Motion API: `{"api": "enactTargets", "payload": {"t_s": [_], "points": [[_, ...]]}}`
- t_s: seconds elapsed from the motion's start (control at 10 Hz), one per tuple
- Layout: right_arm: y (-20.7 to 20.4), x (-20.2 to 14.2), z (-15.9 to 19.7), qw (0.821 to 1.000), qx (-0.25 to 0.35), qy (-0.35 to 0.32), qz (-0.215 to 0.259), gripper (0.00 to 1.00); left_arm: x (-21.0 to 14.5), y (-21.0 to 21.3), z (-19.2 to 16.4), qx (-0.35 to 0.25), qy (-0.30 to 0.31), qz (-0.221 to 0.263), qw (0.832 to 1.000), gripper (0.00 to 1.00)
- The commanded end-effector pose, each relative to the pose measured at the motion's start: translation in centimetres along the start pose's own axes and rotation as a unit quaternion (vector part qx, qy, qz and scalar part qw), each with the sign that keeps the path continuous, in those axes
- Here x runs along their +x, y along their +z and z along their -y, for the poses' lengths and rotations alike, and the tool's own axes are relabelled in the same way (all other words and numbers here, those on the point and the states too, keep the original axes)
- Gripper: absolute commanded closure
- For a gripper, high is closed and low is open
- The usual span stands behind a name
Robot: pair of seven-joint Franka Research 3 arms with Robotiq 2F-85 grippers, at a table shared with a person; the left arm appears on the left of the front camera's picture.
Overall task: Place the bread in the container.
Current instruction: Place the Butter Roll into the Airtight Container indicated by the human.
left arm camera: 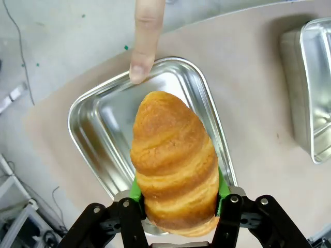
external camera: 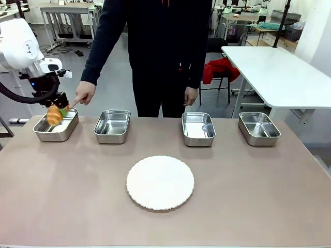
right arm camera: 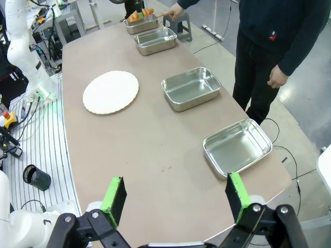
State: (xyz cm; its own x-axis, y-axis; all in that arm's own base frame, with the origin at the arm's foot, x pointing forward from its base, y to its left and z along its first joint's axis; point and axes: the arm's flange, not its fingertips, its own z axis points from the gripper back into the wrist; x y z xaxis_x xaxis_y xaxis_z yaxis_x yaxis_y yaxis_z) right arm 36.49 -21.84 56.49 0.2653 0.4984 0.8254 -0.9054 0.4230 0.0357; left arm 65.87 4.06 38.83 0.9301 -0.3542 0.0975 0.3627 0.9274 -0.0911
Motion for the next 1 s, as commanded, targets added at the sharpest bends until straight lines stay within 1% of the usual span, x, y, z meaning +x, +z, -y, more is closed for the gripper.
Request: {"api": "enactTargets", "payload": {"t_s": [0.0,0.3,0.4,0.6,0.7,0.8,0.9], "points": [[0.2,0.1,-0.1,1.0,-0.003,0.003,0.002,0.0,-0.1,0.1,-0.3,-0.007,-0.002,0.003,1.0,0.0],[0.2,0.1,-0.1,1.0,-0.003,0.003,0.002,0.0,0.0,0.4,0.3,-0.003,-0.009,0.008,1.0,0.0],[0.2,0.1,-0.1,1.0,-0.003,0.003,0.002,0.0,0.1,0.4,0.4,-0.017,-0.008,0.012,1.0,0.0],[0.2,0.1,-0.1,1.0,-0.003,0.003,0.002,0.0,-0.2,0.5,1.0,-0.009,-0.013,0.01,1.0,0.0],[0.2,0.1,-0.1,1.0,-0.003,0.003,0.002,0.0,0.0,0.8,0.9,-0.011,0.006,0.014,1.0,0.0],[0.2,0.1,-0.1,1.0,-0.003,0.003,0.002,0.0,0.4,0.1,0.8,-0.004,-0.006,0.003,1.0,0.09],[0.2,0.1,-0.1,1.0,-0.003,0.003,0.002,0.0,0.4,0.1,0.8,-0.004,-0.006,0.003,1.0,0.09]]}}
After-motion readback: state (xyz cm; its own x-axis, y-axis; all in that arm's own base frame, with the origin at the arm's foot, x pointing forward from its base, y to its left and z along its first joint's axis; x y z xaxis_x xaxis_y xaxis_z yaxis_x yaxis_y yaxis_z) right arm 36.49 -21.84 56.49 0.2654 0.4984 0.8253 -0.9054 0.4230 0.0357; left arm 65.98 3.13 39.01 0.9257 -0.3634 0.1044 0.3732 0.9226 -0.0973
